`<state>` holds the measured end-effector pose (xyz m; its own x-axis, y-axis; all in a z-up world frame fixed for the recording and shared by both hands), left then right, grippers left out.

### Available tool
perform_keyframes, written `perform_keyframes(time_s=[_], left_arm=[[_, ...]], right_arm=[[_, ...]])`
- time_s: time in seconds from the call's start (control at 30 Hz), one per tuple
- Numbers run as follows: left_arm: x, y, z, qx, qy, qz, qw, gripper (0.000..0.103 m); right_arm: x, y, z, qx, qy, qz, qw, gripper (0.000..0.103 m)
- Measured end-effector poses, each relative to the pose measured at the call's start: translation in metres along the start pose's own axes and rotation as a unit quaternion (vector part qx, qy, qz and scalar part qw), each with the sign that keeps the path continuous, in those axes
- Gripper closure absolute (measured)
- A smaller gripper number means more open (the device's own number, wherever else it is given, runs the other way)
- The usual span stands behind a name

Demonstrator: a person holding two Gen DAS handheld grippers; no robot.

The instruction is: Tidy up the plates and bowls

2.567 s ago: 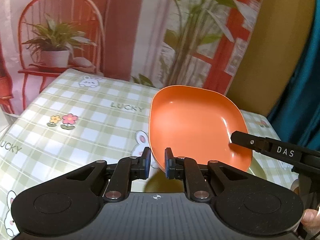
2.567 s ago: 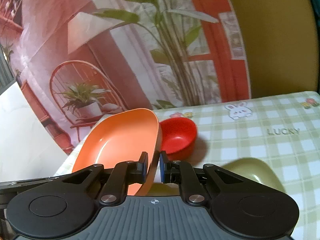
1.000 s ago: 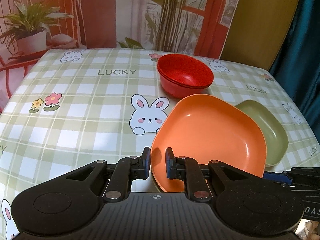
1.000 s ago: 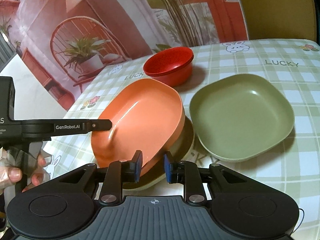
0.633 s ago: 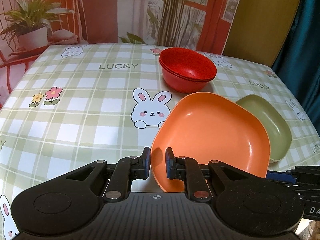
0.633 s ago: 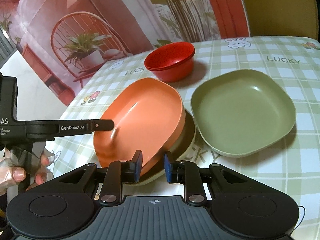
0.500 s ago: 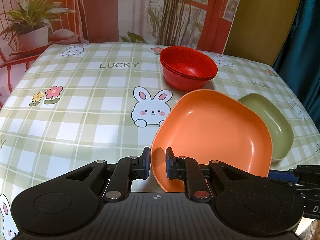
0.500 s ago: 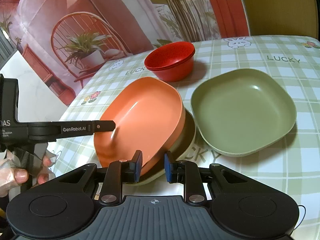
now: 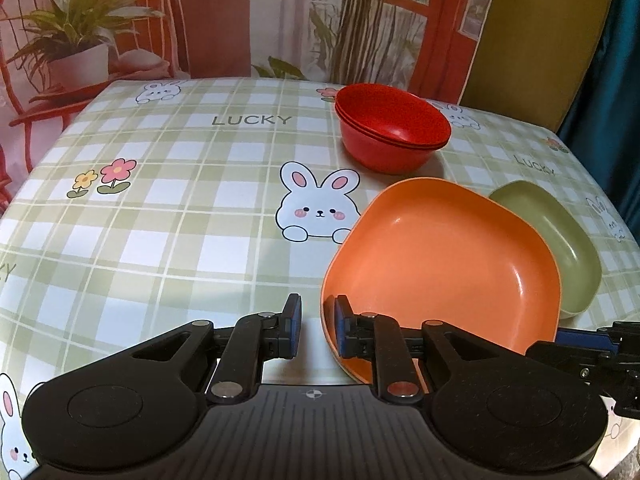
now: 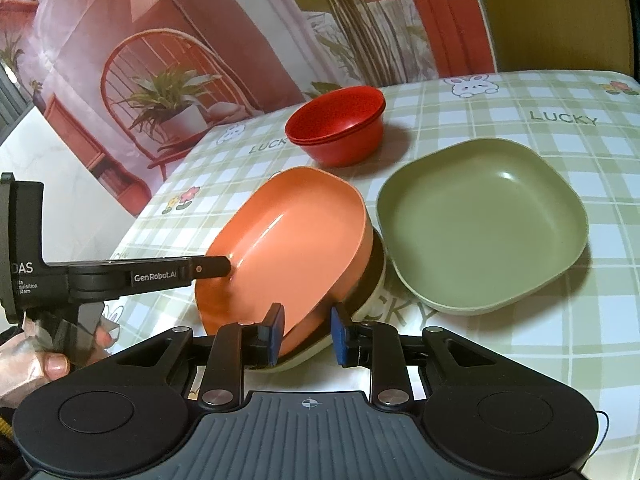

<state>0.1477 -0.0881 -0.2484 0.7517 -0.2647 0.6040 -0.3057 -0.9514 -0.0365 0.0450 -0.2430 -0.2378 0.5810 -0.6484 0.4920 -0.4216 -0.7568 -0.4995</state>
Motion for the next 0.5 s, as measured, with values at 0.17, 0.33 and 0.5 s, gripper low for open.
perform_keyframes(time_s=[0.17, 0.33, 0.5], left_arm=[[-0.001, -0.002, 0.000, 0.003, 0.002, -0.003, 1.0000, 0.083], [-0.002, -0.001, -0.001, 0.005, 0.005, -0.002, 1.0000, 0.083], [-0.002, -0.001, -0.001, 0.005, 0.006, -0.001, 1.0000, 0.082]], right_arm=[[0.005, 0.005, -0.005, -0.010, 0.015, 0.005, 1.000, 0.076], [0.019, 0.010, -0.010, -0.031, 0.055, -0.013, 0.998, 0.076], [0.035, 0.013, -0.003, -0.052, 0.085, -0.044, 0.994, 0.082]])
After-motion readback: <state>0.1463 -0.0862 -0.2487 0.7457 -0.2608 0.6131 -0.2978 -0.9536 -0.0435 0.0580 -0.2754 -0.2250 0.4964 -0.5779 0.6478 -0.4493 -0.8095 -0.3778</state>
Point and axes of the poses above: each gripper's, at about its wrist camera, not at the fingertips, and z roughly the way its jaws point, y to its right, x to its top, the point moved 5 cm from there along z, roughly the way its jaws point, and after that the axes turned 10 degrees about z, right-handed, at the moved point
